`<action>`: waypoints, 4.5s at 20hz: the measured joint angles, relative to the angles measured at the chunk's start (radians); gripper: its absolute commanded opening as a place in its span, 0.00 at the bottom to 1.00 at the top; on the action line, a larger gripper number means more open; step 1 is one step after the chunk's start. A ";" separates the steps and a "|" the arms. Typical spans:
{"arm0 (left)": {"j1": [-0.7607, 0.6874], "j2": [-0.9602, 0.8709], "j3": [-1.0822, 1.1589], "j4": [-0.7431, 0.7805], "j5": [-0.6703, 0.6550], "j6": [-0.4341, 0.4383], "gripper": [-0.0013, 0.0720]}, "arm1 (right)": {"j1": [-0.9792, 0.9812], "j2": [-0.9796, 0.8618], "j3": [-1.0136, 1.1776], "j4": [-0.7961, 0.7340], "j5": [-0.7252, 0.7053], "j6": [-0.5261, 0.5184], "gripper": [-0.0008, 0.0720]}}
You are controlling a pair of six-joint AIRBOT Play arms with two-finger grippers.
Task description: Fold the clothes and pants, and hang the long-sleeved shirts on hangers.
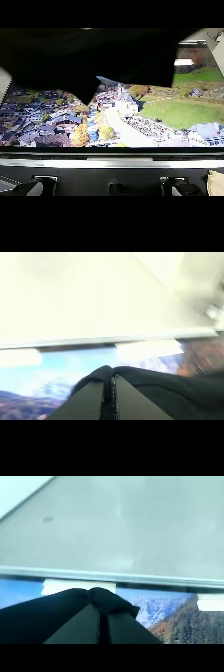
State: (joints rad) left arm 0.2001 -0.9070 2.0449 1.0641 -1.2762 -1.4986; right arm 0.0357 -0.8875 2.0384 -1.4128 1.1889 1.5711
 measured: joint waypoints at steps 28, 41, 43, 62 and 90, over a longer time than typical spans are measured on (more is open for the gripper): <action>-0.071 -1.147 -0.033 0.005 0.145 0.150 0.04 | -0.001 -1.109 -0.024 0.086 -0.077 -0.050 0.06; 0.000 -1.043 -0.064 0.039 -0.355 0.047 0.04 | 0.000 -1.037 -0.023 0.050 0.428 0.061 0.06; -0.002 -1.059 -0.077 0.047 -0.369 0.040 0.04 | 0.000 -1.057 -0.023 0.061 0.448 0.065 0.06; 0.084 -1.020 -0.112 0.091 -0.384 -0.002 0.78 | -0.149 -1.046 -0.024 0.173 0.580 0.003 0.68; 0.396 -0.117 -1.671 -0.237 0.036 0.260 0.73 | -0.457 -0.495 -0.679 0.581 0.460 -0.240 0.67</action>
State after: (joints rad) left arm 0.5957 -1.0237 0.3737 0.8272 -1.2404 -1.2388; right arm -0.4217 -1.3823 1.3590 -0.8322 1.6489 1.3308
